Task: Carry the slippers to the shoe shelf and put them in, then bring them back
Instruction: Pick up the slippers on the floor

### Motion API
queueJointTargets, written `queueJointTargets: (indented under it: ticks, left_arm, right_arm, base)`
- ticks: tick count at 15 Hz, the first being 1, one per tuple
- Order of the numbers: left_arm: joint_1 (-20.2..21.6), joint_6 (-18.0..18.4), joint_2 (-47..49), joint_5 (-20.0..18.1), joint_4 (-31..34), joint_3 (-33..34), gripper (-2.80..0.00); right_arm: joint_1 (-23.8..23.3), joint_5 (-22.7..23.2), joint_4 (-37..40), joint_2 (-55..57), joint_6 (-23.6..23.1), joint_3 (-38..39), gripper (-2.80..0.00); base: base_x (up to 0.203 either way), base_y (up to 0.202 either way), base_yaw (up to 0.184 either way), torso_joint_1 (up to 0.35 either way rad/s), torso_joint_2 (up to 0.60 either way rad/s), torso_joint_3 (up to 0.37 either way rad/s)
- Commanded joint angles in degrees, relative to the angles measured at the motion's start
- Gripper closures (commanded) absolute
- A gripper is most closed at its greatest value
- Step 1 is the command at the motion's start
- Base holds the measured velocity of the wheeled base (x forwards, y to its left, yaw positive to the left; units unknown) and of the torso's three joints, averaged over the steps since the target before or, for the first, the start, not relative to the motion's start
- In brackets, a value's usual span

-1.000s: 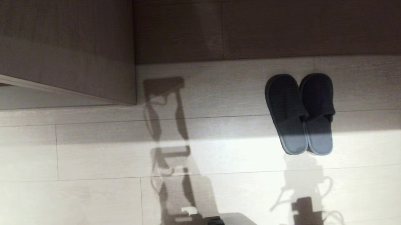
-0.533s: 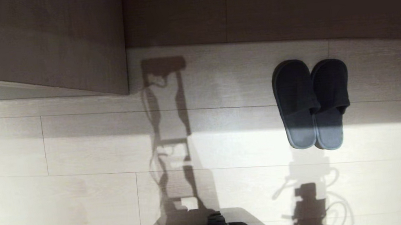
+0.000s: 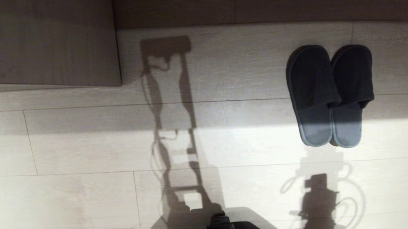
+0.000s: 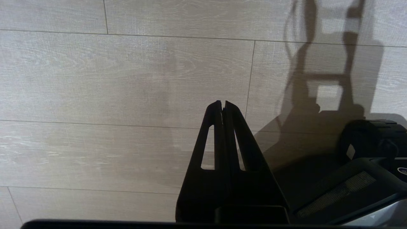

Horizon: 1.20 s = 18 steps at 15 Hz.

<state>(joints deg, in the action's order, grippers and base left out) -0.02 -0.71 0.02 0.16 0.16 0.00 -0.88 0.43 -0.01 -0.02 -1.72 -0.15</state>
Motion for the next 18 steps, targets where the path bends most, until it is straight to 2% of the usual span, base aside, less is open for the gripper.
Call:
queueJointTargets:
  ticks: [1, 4, 7, 13, 14, 15, 18]
  left_arm:
    - [0.02, 0.09, -0.11, 0.02, 0.02, 0.0, 0.0]
    - [0.02, 0.18, -0.11, 0.02, 0.02, 0.0, 0.0]
    - [0.02, 0.18, -0.02, 0.02, 0.02, 0.0, 0.0]
    - [0.02, 0.18, -0.02, 0.02, 0.02, 0.0, 0.0]
    - [0.02, 0.09, -0.02, 0.02, 0.02, 0.0, 0.0]
    - [0.02, 0.09, -0.02, 0.02, 0.02, 0.0, 0.0]
    - [0.02, 0.09, -0.02, 0.02, 0.02, 0.0, 0.0]
  right_arm:
    - [0.0, 0.22, 0.36, 0.17, -0.65, -0.77, 0.0]
    - [0.05, 1.59, 0.34, 3.35, -0.94, -4.0, 0.0]
    - [0.58, 2.98, -3.19, 18.26, -1.09, -10.95, 0.0]
    - [1.95, 3.24, -32.93, 69.26, -2.47, -21.48, 0.0]
    - [2.09, 2.84, -38.06, 75.83, -3.01, -23.21, -1.81]
    - [2.23, 2.16, -43.9, 81.89, -3.63, -24.86, -2.8]
    - [2.6, -1.45, -59.1, 92.47, -5.68, -28.56, -2.8]
  base:
    - [0.0, 0.0, 0.0, 0.002, 0.01, -0.034]
    - [0.0, 0.0, 0.0, 0.0, 0.0, 0.0]
    - [0.0, 0.0, 0.0, 0.0, 0.0, 0.0]
    - [0.0, 0.0, 0.0, 0.0, 0.0, 0.0]
    - [0.0, 0.0, 0.0, 0.0, 0.0, 0.0]
    - [0.0, 0.0, 0.0, 0.0, 0.0, 0.0]
    - [0.0, 0.0, 0.0, 0.0, 0.0, 0.0]
